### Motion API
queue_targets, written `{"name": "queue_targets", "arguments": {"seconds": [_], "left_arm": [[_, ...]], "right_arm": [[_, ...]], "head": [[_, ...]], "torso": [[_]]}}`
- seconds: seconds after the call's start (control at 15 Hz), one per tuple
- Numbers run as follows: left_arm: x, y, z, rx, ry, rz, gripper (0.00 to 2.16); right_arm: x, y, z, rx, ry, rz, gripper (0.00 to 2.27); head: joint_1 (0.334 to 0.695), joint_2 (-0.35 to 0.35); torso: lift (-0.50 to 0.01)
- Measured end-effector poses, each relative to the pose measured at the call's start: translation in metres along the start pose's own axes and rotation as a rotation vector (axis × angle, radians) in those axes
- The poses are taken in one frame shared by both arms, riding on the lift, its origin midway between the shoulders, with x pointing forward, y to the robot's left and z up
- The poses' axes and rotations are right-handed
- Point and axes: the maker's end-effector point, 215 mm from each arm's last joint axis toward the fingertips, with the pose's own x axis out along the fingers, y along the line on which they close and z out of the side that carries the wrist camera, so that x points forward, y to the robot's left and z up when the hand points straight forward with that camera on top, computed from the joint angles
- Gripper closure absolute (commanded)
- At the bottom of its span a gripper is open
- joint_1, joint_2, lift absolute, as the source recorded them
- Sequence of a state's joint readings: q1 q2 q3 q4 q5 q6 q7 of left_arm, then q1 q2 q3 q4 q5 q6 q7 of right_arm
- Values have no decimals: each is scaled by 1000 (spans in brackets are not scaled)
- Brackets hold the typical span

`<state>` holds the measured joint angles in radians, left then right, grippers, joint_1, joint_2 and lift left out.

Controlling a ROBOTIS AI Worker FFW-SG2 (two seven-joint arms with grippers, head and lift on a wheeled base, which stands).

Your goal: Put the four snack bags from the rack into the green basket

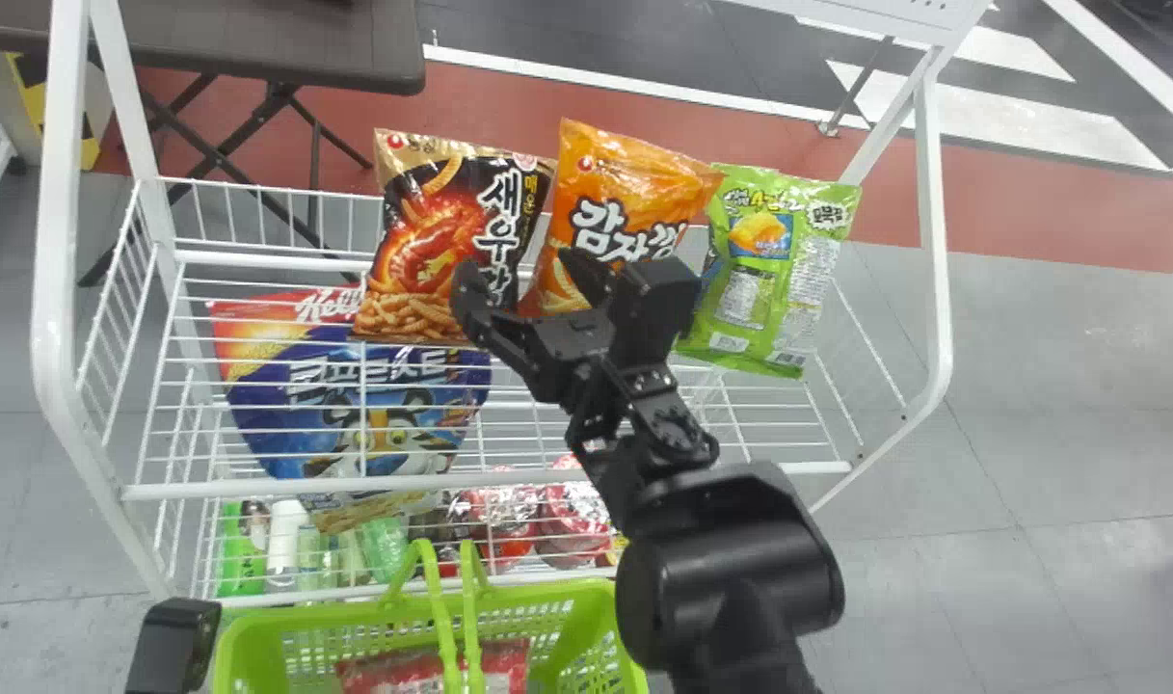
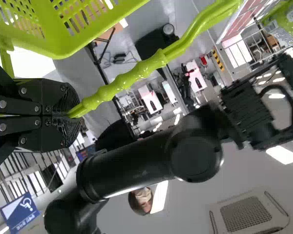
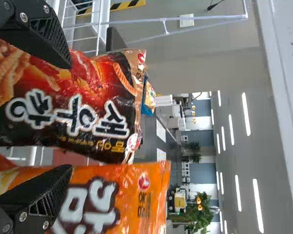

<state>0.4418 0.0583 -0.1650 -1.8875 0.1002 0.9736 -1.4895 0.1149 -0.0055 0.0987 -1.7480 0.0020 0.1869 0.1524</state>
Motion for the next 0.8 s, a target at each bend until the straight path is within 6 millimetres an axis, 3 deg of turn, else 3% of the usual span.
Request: {"name": "queue_targets", "arguments": {"seconds": [0.13, 0.2, 0.27, 0.33, 0.6, 0.8], "left_arm": [[-7, 1, 3, 0, -14, -1, 2020], [-9, 1, 4, -1, -20, -3, 2020], [-11, 2, 5, -1, -26, -5, 2020], [-12, 3, 5, -1, -29, -6, 2020], [-12, 3, 5, 1, -34, -10, 2020], [-9, 3, 2, -2, -32, -12, 2020]], "right_arm": [[19, 3, -11, -31, 41, 7, 313], [27, 4, -16, -37, 65, 12, 768], [33, 6, -21, -39, 89, 19, 1615], [37, 9, -27, -39, 115, 33, 2064], [31, 28, -33, -42, 141, 77, 2135], [11, 38, -15, -31, 99, 108, 2135]], "head": [[695, -246], [695, -235], [695, -227], [695, -221], [695, -196], [695, -195]], "torso": [[-6], [-6], [-6], [-6], [-6], [-6]]}}
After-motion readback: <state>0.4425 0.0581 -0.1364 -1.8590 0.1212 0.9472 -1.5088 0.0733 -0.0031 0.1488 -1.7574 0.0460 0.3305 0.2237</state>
